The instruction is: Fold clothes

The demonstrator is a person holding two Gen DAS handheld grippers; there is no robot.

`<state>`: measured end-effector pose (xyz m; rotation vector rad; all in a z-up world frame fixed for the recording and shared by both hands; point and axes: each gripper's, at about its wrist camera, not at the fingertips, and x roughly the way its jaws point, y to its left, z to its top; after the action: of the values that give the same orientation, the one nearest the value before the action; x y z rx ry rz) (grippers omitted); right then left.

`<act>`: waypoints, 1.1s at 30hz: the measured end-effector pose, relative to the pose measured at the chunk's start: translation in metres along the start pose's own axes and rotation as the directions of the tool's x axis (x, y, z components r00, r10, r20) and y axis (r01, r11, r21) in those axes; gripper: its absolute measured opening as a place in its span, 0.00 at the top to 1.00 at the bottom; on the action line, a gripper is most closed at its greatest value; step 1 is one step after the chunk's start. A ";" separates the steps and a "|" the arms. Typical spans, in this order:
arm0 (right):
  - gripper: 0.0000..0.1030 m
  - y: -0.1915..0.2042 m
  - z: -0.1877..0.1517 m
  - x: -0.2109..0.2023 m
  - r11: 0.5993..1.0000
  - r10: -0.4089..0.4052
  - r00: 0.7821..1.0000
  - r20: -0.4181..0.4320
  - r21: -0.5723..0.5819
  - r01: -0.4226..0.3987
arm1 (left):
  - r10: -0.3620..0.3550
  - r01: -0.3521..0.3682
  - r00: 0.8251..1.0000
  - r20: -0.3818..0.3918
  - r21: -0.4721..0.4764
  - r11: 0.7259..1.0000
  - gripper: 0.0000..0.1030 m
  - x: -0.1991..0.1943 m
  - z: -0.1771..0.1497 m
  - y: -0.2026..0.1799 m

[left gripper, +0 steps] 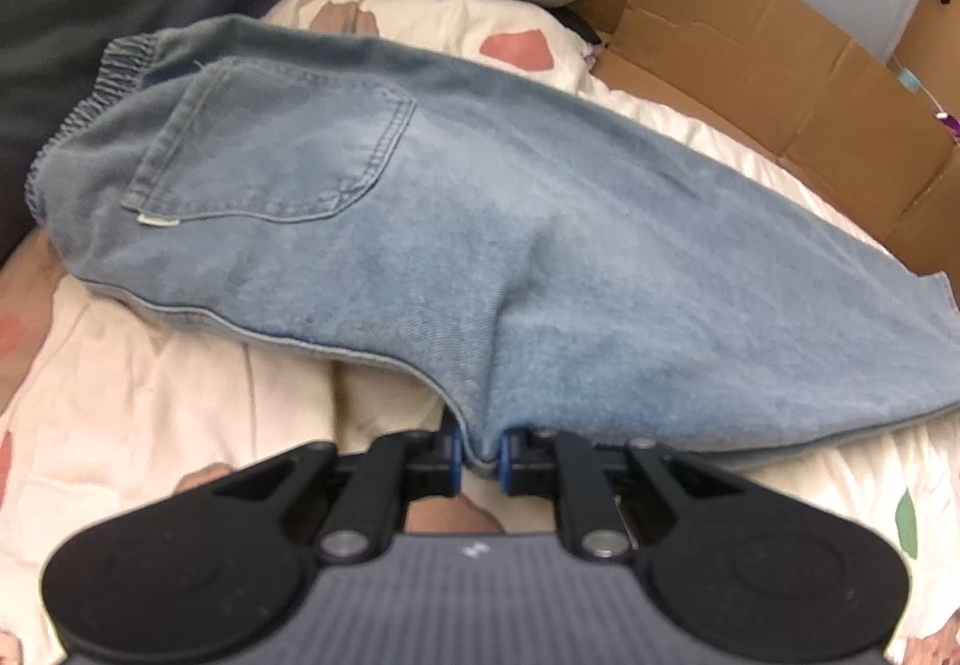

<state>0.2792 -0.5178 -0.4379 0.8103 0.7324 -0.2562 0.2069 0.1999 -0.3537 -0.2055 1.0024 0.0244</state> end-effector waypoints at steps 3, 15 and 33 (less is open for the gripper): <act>0.95 0.001 -0.001 -0.012 1.000 0.002 1.000 0.001 -0.004 -0.002 | 0.006 -0.006 1.000 0.014 -0.009 1.000 0.89 -0.011 0.002 -0.001; 0.95 -0.032 -0.022 -0.098 1.000 0.016 1.000 -0.013 0.027 -0.015 | 0.015 -0.015 1.000 -0.002 -0.013 1.000 0.91 -0.041 -0.005 -0.007; 0.95 -0.074 -0.046 -0.211 0.996 -0.072 0.997 0.014 0.056 0.071 | -0.028 0.033 0.992 -0.120 0.034 0.999 0.91 -0.087 -0.072 -0.036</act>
<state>0.0675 -0.5470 -0.3570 0.8350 0.7423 -0.3486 0.1044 0.1582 -0.3127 -0.1909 1.1184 -0.0342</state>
